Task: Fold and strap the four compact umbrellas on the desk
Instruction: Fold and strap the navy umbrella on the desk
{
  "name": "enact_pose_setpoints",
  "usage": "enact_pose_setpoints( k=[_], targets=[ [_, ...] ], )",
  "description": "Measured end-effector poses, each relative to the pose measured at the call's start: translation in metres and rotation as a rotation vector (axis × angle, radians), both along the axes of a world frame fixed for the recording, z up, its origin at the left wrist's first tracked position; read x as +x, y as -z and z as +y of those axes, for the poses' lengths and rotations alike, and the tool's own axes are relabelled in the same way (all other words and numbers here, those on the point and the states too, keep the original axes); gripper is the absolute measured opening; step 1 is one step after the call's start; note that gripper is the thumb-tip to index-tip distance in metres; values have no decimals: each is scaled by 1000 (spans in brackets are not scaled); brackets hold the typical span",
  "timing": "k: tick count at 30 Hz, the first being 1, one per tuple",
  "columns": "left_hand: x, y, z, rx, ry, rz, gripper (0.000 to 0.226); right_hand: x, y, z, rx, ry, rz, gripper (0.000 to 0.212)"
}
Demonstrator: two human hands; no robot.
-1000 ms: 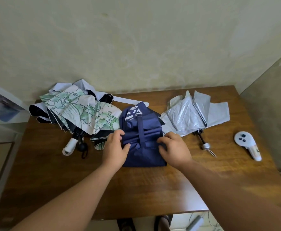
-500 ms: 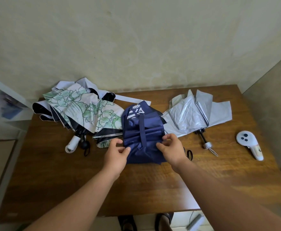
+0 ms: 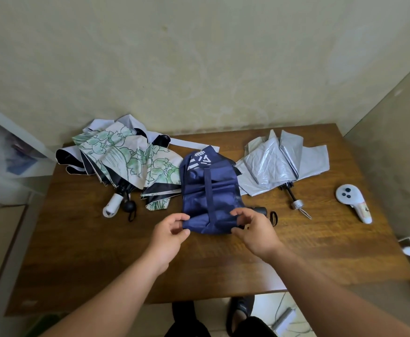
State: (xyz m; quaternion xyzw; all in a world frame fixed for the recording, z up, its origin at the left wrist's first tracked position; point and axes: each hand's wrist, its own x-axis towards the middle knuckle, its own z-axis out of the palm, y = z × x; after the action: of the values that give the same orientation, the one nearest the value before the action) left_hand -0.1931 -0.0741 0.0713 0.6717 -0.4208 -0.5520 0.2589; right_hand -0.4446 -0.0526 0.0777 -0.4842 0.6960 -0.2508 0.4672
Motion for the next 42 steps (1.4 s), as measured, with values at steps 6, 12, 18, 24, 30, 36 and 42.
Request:
enact_pose_setpoints(
  k=[6, 12, 18, 24, 30, 36, 42],
  targets=[
    [-1, 5, 6, -56, 148, -120, 45, 11, -4, 9, 44, 58, -45, 42],
    [2, 8, 6, -140, 147, -255, 24, 12, -1, 15, 28, 143, 56, 19],
    [8, 13, 14, -268, 241, -354, 21, 6, 11, 35, -65, 80, 146, 24],
    [33, 18, 32, -744, 663, -622, 18, -2, 26, 58, -270, -303, 474, 17],
    [29, 35, 51, -493, 572, -561, 15, 5, 32, 73, -74, -140, 319, 29],
    [26, 54, 73, -207, 561, -519, 20, 15, 56, 95, 120, -150, 281, 34],
    [17, 67, 81, 39, 460, -416, 28, 22, 75, 109, 286, 108, 71, 18]
  ],
)
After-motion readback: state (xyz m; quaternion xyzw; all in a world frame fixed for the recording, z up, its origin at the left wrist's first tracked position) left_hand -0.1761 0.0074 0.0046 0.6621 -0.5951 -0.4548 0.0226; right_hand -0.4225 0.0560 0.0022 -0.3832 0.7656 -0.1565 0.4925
